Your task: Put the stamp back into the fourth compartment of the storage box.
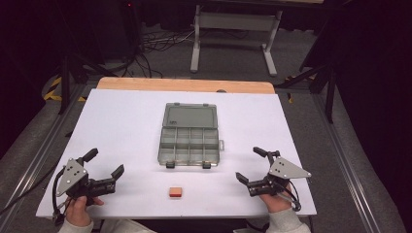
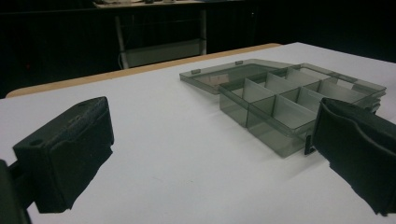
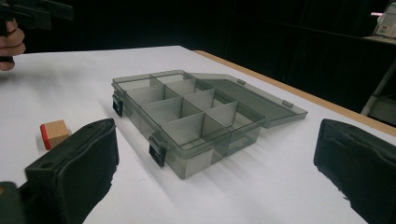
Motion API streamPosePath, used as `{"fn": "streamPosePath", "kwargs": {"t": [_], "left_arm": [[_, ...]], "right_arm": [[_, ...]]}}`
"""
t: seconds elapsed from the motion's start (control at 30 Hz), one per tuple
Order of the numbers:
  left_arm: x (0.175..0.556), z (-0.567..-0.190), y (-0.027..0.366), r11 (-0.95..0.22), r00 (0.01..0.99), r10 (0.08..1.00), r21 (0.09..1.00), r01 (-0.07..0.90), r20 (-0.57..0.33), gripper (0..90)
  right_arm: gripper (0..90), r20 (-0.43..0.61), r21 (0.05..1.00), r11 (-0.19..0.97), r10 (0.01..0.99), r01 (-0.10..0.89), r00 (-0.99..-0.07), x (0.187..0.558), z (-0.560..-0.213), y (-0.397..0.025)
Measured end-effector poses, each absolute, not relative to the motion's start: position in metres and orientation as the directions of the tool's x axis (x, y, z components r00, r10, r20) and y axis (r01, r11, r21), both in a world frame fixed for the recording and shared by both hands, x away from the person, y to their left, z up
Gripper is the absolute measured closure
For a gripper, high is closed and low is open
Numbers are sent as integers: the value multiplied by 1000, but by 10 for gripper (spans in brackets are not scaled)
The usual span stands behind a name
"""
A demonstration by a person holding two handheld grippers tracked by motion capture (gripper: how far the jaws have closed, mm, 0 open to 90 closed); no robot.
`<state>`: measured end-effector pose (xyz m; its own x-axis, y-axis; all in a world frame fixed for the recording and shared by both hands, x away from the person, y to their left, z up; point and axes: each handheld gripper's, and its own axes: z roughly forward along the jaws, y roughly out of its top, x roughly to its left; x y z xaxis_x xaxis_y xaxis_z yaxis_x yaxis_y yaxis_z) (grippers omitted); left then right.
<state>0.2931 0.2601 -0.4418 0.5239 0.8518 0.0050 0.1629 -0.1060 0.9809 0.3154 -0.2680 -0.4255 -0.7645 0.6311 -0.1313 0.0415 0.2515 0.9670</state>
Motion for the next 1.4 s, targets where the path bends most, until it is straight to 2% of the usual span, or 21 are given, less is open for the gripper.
{"fn": "streamPosePath", "kwargs": {"t": [0.23,0.9,1.4], "left_arm": [[293,-441,261,-107,523,852,981,164,5,1],[293,-441,261,-105,523,852,981,165,3,1],[294,-442,261,-113,526,850,979,171,6,1]], "right_arm": [[4,-129,961,270,631,60,-765,314,-423,-265],[43,-80,948,300,551,108,-831,323,-402,-248],[50,-85,944,318,485,85,-870,331,-391,-222]]}}
